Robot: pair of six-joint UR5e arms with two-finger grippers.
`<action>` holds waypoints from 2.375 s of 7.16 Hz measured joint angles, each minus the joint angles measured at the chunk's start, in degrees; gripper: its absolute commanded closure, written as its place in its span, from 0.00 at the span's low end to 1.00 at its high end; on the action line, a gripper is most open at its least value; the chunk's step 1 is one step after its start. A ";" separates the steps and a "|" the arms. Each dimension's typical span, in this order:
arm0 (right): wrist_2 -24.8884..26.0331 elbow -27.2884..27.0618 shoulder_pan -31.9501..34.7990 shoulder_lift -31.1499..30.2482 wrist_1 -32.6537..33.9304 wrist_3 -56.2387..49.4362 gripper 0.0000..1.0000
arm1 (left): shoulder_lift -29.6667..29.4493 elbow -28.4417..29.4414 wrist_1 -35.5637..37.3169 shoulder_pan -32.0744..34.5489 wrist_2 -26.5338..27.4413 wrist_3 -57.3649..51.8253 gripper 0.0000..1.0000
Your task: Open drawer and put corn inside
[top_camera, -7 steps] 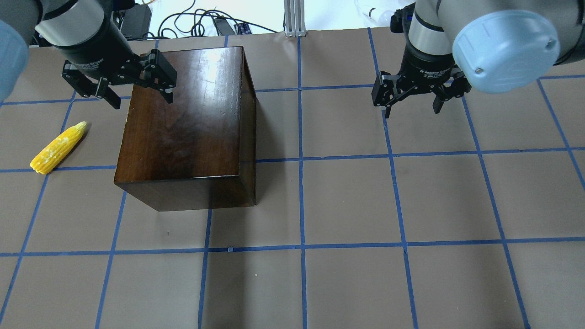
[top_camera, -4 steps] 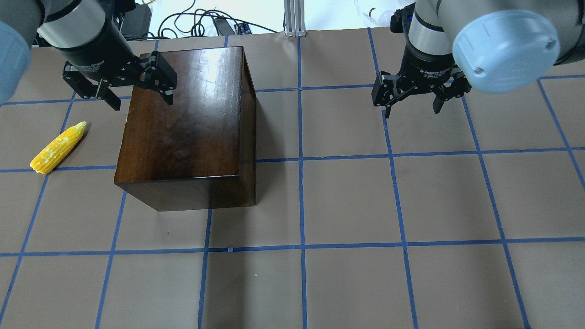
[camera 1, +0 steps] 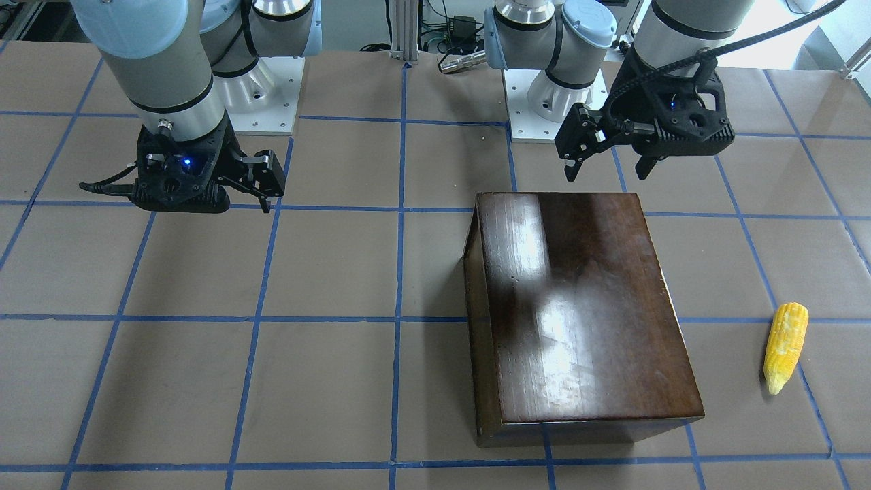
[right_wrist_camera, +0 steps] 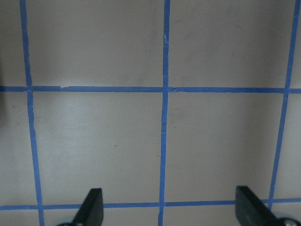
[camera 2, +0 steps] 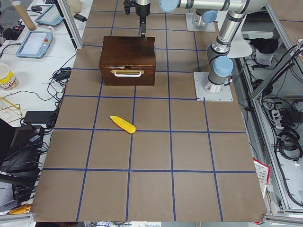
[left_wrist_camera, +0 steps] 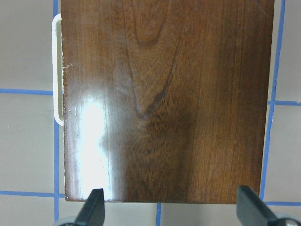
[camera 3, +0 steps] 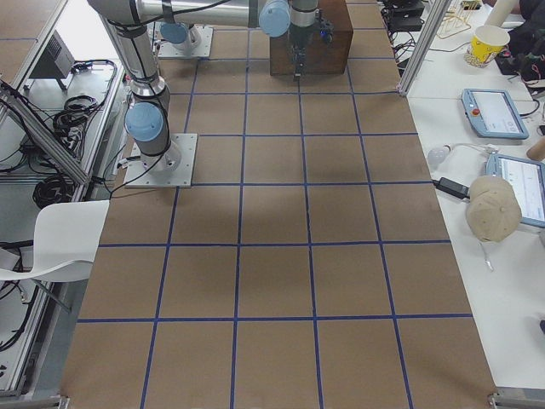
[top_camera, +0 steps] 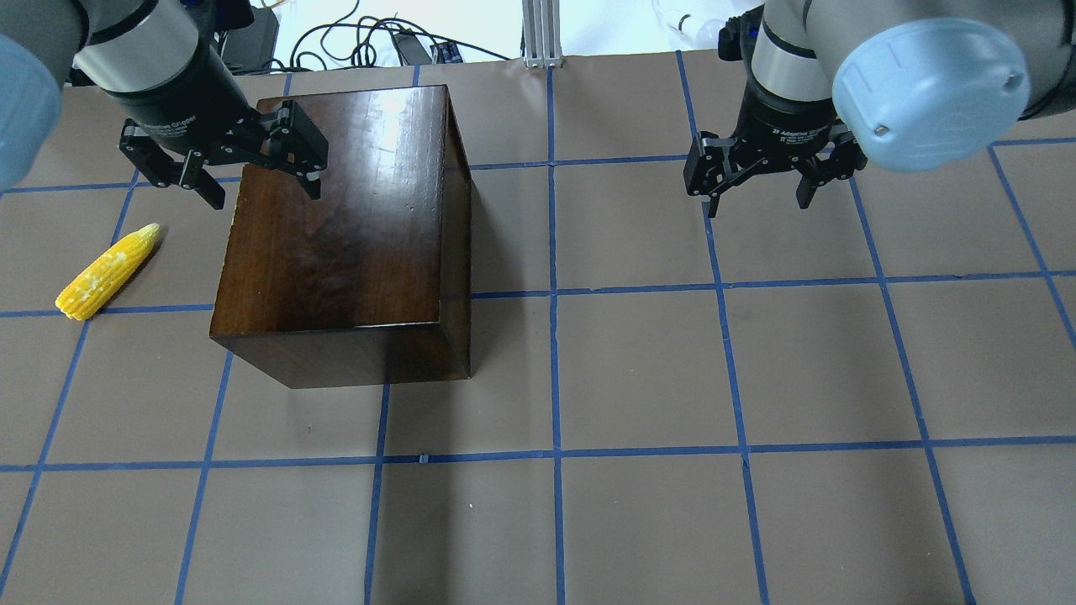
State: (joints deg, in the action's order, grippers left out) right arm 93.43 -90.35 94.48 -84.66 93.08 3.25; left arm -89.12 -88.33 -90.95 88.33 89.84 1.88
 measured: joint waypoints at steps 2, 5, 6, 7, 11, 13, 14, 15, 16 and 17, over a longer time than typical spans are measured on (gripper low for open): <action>0.00 0.00 0.00 0.01 0.00 0.00 0.00 | 0.01 -0.04 0.00 0.00 -0.07 -0.03 0.00; 0.00 0.00 0.00 0.02 0.02 0.00 0.00 | -0.19 -0.08 0.01 0.00 -0.18 -0.03 0.00; 0.00 0.00 0.00 0.01 0.01 0.00 0.00 | -0.21 -0.08 -0.01 0.00 -0.19 -0.03 0.00; 0.00 0.00 0.00 0.00 0.00 0.00 0.00 | -0.23 -0.07 -0.02 0.00 -0.19 -0.03 0.00; 0.00 0.00 0.00 0.02 0.00 0.00 0.00 | -0.16 2.02 -1.91 -2.68 -0.32 -1.55 0.00; 0.00 0.00 0.00 0.02 0.00 0.00 0.00 | -0.71 2.66 -4.15 -7.18 -1.72 -5.52 0.00; 0.00 0.00 0.00 0.02 0.00 0.00 0.00 | -1.57 2.70 -4.32 -10.25 -3.01 -8.59 0.00; 0.02 0.00 0.00 0.03 0.01 0.00 0.00 | -2.50 2.68 -4.35 -13.67 -4.83 -12.58 0.00; 0.06 0.00 0.00 0.03 0.03 0.00 0.00 | -3.58 2.49 -4.35 -17.08 -6.58 -16.20 0.00; 0.08 0.00 0.00 0.01 0.02 0.00 0.00 | -4.86 2.29 -4.27 -19.70 -7.42 -19.44 0.00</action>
State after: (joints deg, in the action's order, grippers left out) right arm 93.50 -90.35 94.48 -84.65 93.10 3.25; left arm -93.98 -86.04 -95.22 68.63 82.42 -17.56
